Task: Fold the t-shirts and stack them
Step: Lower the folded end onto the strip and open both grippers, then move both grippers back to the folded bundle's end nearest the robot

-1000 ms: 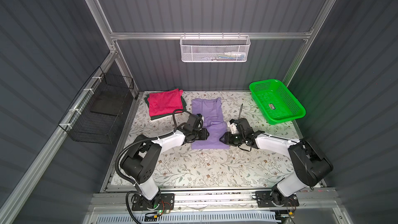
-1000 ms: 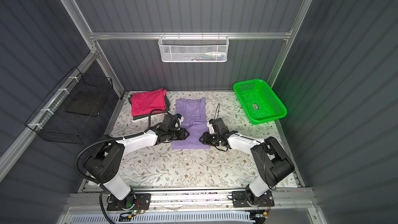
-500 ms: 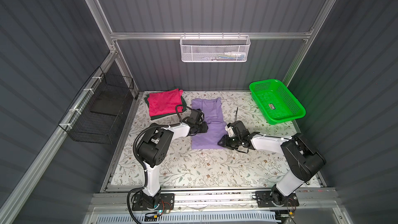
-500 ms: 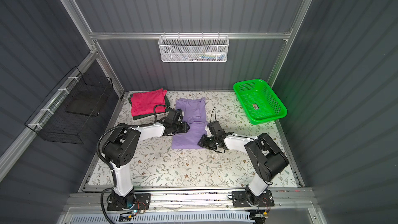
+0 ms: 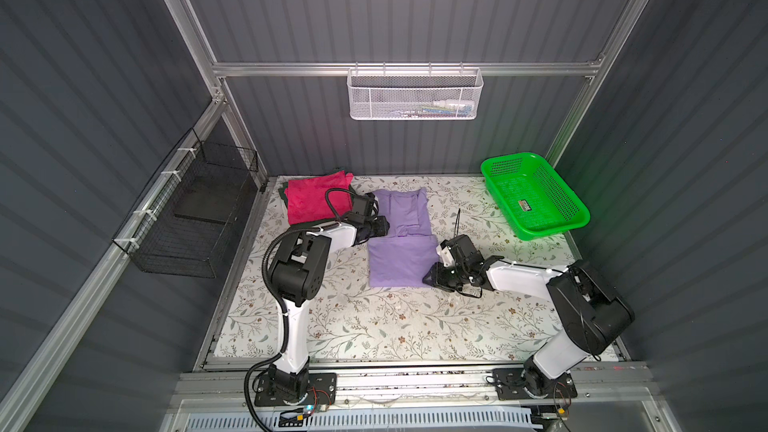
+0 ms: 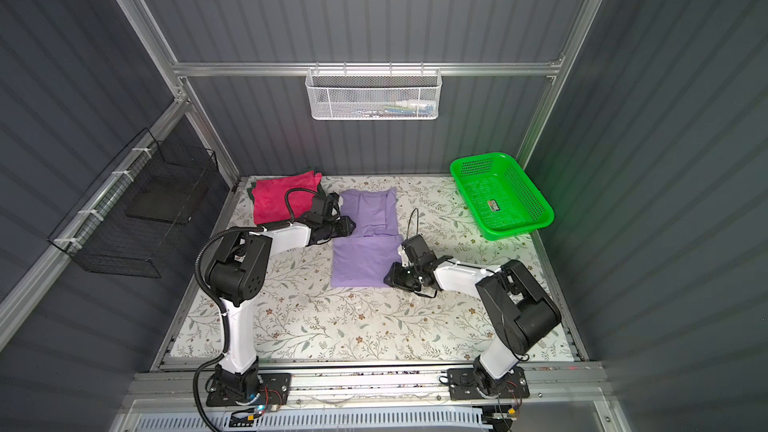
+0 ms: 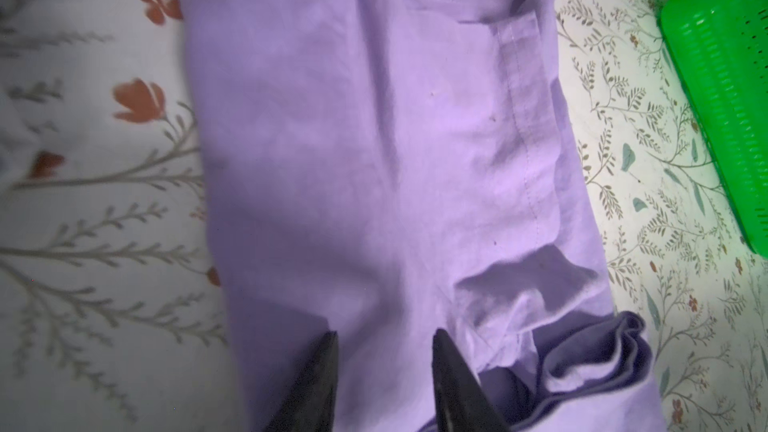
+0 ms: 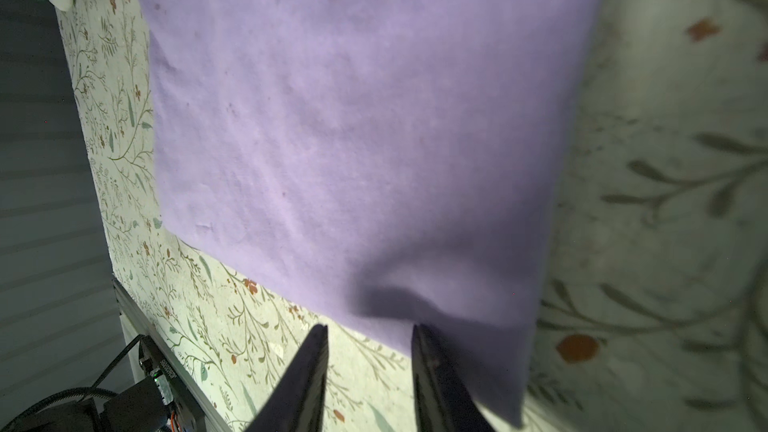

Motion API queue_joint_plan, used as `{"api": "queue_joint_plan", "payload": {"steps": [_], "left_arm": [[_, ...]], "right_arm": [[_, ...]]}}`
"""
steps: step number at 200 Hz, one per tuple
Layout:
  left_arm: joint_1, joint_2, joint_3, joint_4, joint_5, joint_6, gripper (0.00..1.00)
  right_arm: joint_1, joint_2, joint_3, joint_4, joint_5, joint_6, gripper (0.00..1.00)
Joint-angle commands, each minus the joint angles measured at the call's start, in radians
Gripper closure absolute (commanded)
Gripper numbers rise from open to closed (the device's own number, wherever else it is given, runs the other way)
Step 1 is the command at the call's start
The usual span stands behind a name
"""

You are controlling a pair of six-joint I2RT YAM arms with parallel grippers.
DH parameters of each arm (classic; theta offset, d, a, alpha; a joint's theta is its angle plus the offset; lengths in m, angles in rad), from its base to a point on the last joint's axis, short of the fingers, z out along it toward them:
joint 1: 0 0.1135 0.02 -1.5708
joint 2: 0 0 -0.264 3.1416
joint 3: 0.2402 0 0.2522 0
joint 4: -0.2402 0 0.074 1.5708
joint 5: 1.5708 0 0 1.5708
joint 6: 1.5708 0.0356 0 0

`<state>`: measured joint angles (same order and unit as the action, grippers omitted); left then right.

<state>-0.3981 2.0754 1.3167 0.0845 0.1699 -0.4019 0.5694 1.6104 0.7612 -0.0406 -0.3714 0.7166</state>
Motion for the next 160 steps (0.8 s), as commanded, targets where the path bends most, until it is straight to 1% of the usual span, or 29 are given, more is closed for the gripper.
{"api": "queue_joint_plan", "payload": {"steps": [1, 4, 8, 34, 51, 65, 68, 75, 96, 121, 160], "left_arm": [[0.004, -0.097, -0.049, 0.038, 0.043, 0.046, 0.61], [0.004, -0.108, -0.058, 0.035, 0.045, 0.046, 0.62], [0.004, -0.121, -0.072, 0.033, 0.045, 0.043, 0.62], [0.004, -0.194, -0.189, 0.033, -0.007, 0.014, 0.63], [0.005, -0.208, -0.244, 0.065, -0.01, -0.005, 0.63], [0.007, -0.194, -0.258, 0.09, -0.002, -0.018, 0.64], [0.007, -0.191, -0.26, 0.096, -0.002, -0.02, 0.64], [0.007, -0.184, -0.262, 0.108, -0.001, -0.028, 0.64], [0.007, -0.163, -0.256, 0.132, -0.013, -0.041, 0.64], [0.011, -0.131, -0.24, 0.139, -0.035, -0.046, 0.64], [0.024, -0.085, -0.243, 0.17, -0.042, -0.079, 0.64]], "right_arm": [[0.0, -0.037, 0.047, -0.069, 0.025, -0.035, 0.61], [0.001, -0.038, 0.058, -0.078, 0.025, -0.041, 0.61], [0.0, -0.037, 0.073, -0.088, 0.06, -0.047, 0.61], [-0.003, 0.005, 0.208, -0.145, 0.065, -0.105, 0.61], [-0.011, 0.058, 0.291, -0.142, 0.056, -0.128, 0.61], [-0.024, 0.121, 0.36, -0.13, 0.045, -0.137, 0.61], [-0.027, 0.136, 0.373, -0.128, 0.007, -0.139, 0.62], [-0.034, 0.169, 0.407, -0.116, -0.013, -0.141, 0.62], [-0.045, 0.255, 0.481, -0.075, -0.036, -0.128, 0.64], [-0.06, 0.328, 0.504, -0.022, -0.032, -0.104, 0.64], [-0.111, 0.387, 0.458, 0.061, -0.016, -0.057, 0.65]]}}
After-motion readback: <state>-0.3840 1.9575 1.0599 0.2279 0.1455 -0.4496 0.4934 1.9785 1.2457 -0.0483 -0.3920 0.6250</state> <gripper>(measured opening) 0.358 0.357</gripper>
